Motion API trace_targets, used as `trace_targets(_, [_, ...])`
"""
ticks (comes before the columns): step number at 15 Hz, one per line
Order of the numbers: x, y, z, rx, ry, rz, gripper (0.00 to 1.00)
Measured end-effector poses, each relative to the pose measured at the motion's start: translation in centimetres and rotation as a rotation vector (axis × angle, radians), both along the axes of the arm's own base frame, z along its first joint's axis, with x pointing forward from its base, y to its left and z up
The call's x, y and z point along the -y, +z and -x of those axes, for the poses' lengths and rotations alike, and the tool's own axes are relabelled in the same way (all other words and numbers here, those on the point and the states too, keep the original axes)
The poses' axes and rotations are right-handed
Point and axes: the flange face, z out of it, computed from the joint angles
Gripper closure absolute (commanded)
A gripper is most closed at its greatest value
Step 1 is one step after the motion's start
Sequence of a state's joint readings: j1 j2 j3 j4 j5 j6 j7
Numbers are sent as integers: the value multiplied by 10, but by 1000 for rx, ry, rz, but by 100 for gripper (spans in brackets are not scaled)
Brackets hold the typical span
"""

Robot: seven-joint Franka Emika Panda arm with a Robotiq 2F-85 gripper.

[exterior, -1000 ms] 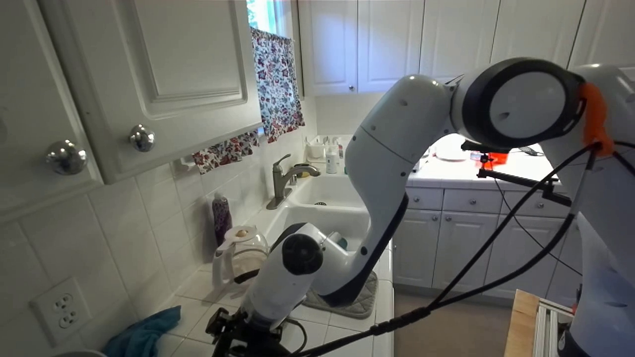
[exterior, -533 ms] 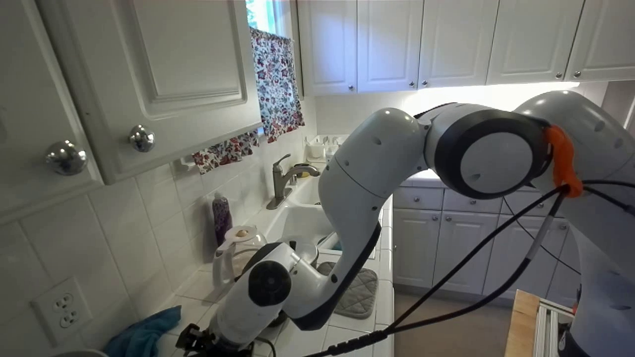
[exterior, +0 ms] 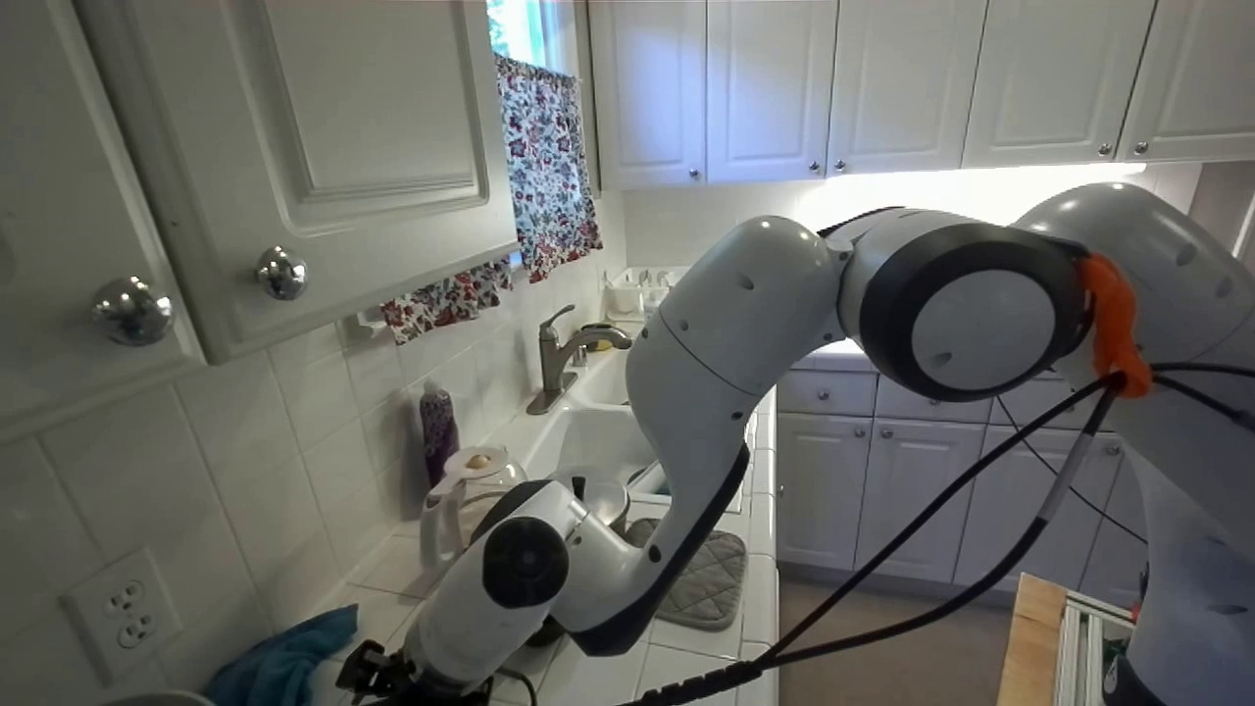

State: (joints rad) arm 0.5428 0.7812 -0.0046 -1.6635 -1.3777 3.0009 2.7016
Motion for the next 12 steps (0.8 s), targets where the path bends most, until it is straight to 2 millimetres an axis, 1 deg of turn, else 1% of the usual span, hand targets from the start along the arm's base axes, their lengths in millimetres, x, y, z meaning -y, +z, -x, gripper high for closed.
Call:
trace_targets(3, [-3,18,1,21,7,-10,0])
trace_targets(6, [-13,35,7,35,23,-25,0])
trace_targets(10, [-26,40,27,19,48,-41,0])
trace_targets(12, [-31,44,33,15,47,-47,0])
